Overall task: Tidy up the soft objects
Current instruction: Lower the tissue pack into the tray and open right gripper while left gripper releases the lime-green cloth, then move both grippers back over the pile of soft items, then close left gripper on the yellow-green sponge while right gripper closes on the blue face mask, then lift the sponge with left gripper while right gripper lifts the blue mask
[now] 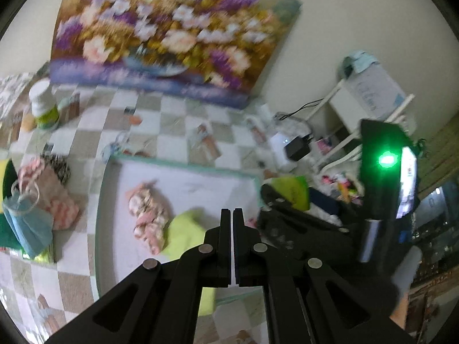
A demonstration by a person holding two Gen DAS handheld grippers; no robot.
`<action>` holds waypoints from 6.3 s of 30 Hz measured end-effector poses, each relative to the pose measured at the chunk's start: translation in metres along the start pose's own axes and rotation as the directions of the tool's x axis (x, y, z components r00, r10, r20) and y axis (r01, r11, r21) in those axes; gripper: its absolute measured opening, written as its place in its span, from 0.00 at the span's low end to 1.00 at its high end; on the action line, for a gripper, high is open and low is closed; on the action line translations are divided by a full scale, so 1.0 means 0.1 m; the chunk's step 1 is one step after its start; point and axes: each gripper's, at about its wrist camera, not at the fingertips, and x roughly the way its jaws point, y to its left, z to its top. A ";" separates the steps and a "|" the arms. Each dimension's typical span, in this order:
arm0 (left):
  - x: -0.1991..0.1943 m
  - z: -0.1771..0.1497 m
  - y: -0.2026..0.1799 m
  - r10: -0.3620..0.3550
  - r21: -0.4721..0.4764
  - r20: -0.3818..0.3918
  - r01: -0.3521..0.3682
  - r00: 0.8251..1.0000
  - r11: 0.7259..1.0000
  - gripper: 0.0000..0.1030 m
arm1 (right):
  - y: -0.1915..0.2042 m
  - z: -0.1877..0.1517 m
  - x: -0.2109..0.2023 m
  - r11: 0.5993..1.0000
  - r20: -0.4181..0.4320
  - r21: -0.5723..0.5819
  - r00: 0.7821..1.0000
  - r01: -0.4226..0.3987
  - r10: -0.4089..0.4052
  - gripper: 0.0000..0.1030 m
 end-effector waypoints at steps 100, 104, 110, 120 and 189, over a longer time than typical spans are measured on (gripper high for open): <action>-0.99 0.10 2.65 0.518 -0.382 0.012 -0.475 0.855 0.793 1.00 | 3.01 -0.42 0.29 0.805 -0.254 -0.242 0.837 -0.541 0.485 0.70; -0.90 0.12 2.59 0.502 -0.359 0.000 -0.469 0.865 0.807 1.00 | 2.92 -0.39 0.35 0.810 -0.255 -0.210 0.831 -0.547 0.495 0.53; -0.70 0.14 2.46 0.479 -0.299 -0.004 -0.458 0.878 0.837 0.94 | 2.81 -0.38 0.41 0.799 -0.260 -0.165 0.807 -0.578 0.530 0.38; -0.48 0.15 2.40 0.490 -0.247 -0.033 -0.482 0.871 0.841 0.45 | 2.71 -0.35 0.50 0.793 -0.268 -0.121 0.789 -0.597 0.553 0.37; -0.79 0.25 2.07 0.501 -0.255 0.089 -0.466 0.861 0.847 0.25 | 2.39 -0.26 0.65 0.867 -0.236 -0.156 0.870 -0.473 0.433 0.47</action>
